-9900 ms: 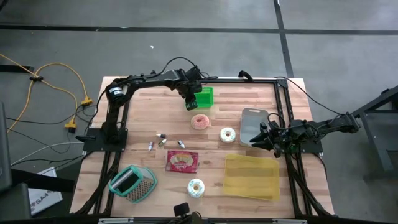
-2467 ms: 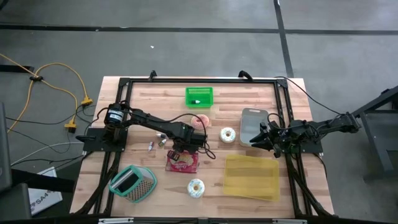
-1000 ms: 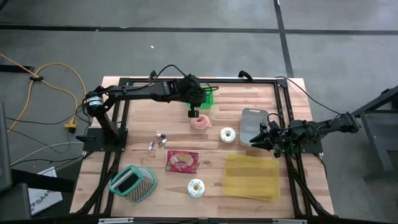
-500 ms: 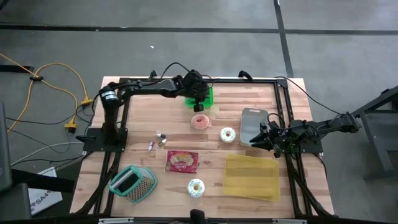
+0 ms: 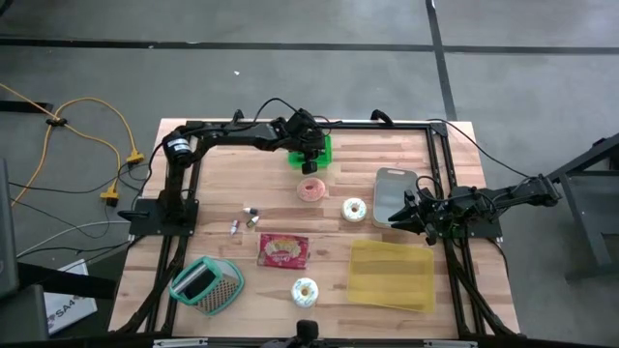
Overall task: Pick & Place Food Item
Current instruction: Put the light blue food coloring bottle into the green bin, then put the green food coloring bottle into the green bin
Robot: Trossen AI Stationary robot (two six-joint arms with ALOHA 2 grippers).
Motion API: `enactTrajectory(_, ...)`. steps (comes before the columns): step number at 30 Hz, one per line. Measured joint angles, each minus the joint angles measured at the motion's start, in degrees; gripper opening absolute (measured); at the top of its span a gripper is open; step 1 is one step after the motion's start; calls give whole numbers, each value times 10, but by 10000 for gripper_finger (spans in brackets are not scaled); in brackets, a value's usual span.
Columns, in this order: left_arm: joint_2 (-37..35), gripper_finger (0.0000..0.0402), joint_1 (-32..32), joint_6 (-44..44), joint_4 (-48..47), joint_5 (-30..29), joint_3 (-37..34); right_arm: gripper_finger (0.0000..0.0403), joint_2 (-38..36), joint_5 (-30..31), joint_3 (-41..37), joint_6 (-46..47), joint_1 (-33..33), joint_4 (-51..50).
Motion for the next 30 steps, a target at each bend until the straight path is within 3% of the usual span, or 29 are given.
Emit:
enactTrajectory(7, 0, 90, 0, 0, -1, 0, 0, 100, 0, 0, 0, 0, 0, 0)
enactTrajectory(30, -8, 93, 0, 0, -7, -1, 0, 100, 0, 0, 0, 0, 0, 0)
